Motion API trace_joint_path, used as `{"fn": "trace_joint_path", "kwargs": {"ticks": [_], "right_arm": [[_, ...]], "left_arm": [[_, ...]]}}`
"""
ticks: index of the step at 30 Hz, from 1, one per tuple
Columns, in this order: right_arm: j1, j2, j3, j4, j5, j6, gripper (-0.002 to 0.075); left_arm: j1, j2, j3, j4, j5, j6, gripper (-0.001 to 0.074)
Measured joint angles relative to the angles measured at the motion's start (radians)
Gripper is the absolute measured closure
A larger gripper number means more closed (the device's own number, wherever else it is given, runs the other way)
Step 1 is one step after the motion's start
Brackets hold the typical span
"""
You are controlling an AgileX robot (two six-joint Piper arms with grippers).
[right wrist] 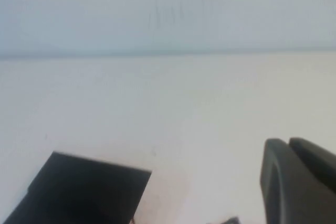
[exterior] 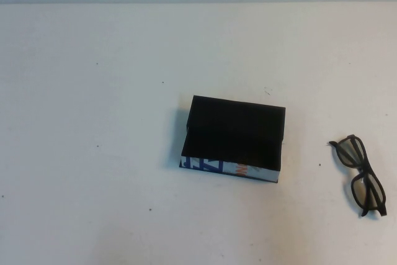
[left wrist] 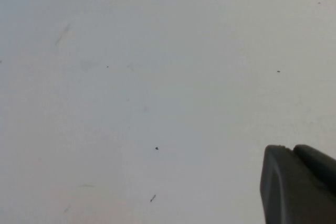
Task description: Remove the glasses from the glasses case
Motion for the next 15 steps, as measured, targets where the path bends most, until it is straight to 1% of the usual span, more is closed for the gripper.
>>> {"fn": "trace_joint_path", "kwargs": {"ticks": [2,5,10,15], "right_arm": [[0.000,-0.099,0.066,-0.006,-0.077,0.000,0.0741],[-0.001,-0.212,0.129,-0.010,-0.136,0.000,0.0742],[-0.001,-0.327,0.196,-0.010,-0.148,0.000,0.0743],[-0.001,-0.347,0.224,-0.005,-0.138,0.000,0.0743]], "left_arm": [[0.000,0.000,0.000,0.000,0.000,0.000,0.0740],[0.000,0.000,0.000,0.000,0.000,0.000,0.0740],[0.000,0.000,0.000,0.000,0.000,0.000,0.0740],[0.000,0.000,0.000,0.000,0.000,0.000,0.0740]]}}
